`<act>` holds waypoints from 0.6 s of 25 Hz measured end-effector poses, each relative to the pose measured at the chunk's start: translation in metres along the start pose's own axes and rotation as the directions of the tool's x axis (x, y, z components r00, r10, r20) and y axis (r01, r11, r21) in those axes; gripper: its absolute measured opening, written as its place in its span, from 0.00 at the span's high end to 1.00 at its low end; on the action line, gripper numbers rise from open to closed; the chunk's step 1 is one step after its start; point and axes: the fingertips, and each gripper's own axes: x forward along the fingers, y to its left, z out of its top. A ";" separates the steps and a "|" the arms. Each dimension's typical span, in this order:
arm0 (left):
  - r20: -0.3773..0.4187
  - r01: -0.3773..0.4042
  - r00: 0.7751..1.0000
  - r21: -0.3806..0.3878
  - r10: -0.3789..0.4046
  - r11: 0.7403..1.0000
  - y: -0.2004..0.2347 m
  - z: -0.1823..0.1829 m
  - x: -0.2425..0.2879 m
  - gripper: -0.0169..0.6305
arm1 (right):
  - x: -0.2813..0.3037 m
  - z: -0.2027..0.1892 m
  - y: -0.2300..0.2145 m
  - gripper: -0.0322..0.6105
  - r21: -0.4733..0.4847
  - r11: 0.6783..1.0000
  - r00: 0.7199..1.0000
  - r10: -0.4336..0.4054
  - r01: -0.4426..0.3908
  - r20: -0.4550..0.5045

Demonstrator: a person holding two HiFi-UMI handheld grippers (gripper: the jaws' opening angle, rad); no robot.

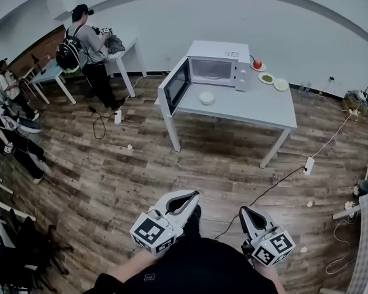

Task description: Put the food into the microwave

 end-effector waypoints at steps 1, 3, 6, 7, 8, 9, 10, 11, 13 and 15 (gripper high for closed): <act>0.002 0.007 1.000 -0.001 -0.007 1.000 0.007 0.000 0.008 0.96 | 0.005 0.002 -0.007 0.93 -0.002 1.000 1.000 -0.009 0.009 -0.002; 0.010 0.021 1.000 0.001 -0.021 1.000 0.022 0.002 0.025 0.96 | 0.016 0.007 -0.023 0.93 -0.006 1.000 1.000 -0.030 0.030 -0.003; 0.020 0.042 0.999 0.004 -0.042 0.999 0.045 0.008 0.050 0.96 | 0.040 0.020 -0.047 0.93 -0.007 0.998 0.998 -0.056 0.056 0.001; 0.019 0.048 0.999 0.005 -0.048 0.999 0.054 0.010 0.058 0.96 | 0.049 0.027 -0.053 0.93 -0.006 0.998 0.998 -0.060 0.060 0.007; 0.018 0.055 0.998 0.007 -0.056 0.998 0.062 0.013 0.066 0.96 | 0.059 0.033 -0.058 0.93 -0.005 0.998 0.998 -0.061 0.061 0.013; 0.017 0.063 0.998 0.012 -0.063 0.998 0.070 0.016 0.072 0.96 | 0.070 0.039 -0.061 0.93 -0.008 0.998 0.998 -0.058 0.058 0.016; 0.017 0.067 0.998 0.018 -0.068 0.998 0.079 0.019 0.077 0.96 | 0.081 0.043 -0.063 0.93 -0.012 0.999 0.999 -0.053 0.053 0.014; 0.018 0.069 0.997 0.024 -0.069 0.997 0.089 0.021 0.082 0.96 | 0.093 0.045 -0.066 0.93 -0.016 0.999 0.999 -0.047 0.047 0.007; 0.020 0.063 0.998 0.026 -0.064 0.998 0.111 0.023 0.090 0.96 | 0.116 0.047 -0.073 0.93 -0.015 0.999 0.999 -0.040 0.040 -0.011; 0.020 0.054 0.998 0.019 -0.054 0.998 0.134 0.023 0.097 0.96 | 0.140 0.048 -0.079 0.93 -0.011 0.999 0.999 -0.034 0.033 -0.023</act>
